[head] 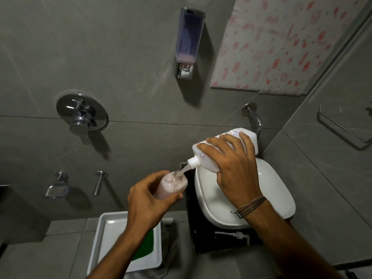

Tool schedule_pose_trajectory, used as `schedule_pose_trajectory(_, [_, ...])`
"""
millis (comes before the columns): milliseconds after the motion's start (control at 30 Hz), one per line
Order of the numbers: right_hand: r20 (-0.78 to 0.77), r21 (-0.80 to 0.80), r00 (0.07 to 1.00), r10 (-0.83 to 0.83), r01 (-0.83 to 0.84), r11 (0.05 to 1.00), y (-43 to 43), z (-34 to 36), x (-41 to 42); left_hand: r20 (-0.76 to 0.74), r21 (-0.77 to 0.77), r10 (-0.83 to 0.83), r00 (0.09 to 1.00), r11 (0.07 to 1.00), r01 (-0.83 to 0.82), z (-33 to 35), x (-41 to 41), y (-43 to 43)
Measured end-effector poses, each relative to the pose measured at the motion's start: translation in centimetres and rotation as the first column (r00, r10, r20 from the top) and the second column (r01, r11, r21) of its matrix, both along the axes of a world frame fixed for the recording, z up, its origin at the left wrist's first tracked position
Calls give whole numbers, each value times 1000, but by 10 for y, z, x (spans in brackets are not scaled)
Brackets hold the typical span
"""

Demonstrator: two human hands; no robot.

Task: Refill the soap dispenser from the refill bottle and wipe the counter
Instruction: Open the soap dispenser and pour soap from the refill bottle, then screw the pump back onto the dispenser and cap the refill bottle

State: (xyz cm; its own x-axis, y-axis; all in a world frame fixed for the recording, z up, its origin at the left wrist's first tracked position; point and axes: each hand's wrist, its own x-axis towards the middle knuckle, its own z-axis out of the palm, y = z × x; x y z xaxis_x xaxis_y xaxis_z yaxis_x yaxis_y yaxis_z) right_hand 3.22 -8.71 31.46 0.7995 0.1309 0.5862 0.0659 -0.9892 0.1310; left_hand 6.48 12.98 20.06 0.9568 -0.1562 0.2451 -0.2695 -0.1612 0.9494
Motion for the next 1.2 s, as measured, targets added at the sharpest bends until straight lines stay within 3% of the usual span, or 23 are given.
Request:
schedule_pose_trajectory(133, [-10, 135, 1000, -11, 12, 991, 6, -8, -6, 10, 9, -2, 1000, 1000, 2, -3, 1, -1])
schedule_pose_trajectory(267, [-106, 414, 994, -20, 63, 908, 10, -30, -16, 43, 12, -29, 999, 1000, 29, -8, 0, -7])
schedule_pose_trajectory(333, [-131, 631, 991, -3, 85, 771, 6, -46, -23, 48, -3, -55, 997, 998, 55, -11, -4, -12])
schedule_pose_trajectory(400, [-134, 812, 991, 12, 103, 574, 2, -63, -34, 39, -18, -80, 996, 997, 80, -18, -8, -16])
schedule_pose_trajectory(500, [-169, 936, 985, -35, 171, 308, -14, -99, -61, 13, -33, -139, 990, 990, 139, -32, -18, -30])
schedule_pose_trajectory(600, [-252, 956, 953, -169, 272, 112, -39, -141, -99, -22, -39, -218, 976, 975, 217, -46, -31, -49])
schedule_pose_trajectory(767, [-388, 920, 809, -442, 368, -135, -105, -193, -160, -90, -74, -347, 933, 937, 342, -60, -56, -85])
schedule_pose_trajectory(967, [-459, 870, 593, -662, 451, -199, -201, -219, -184, -113, -86, -430, 896, 902, 423, -71, -84, -136])
schedule_pose_trajectory(1067, [-500, 858, 555, -665, 424, -291, -246, -230, -178, -127, -75, -437, 891, 900, 430, -74, -93, -157])
schedule_pose_trajectory(1200, [-514, 848, 478, -712, 409, -338, -283, -240, -165, -135, -37, -409, 902, 912, 408, -75, -103, -181])
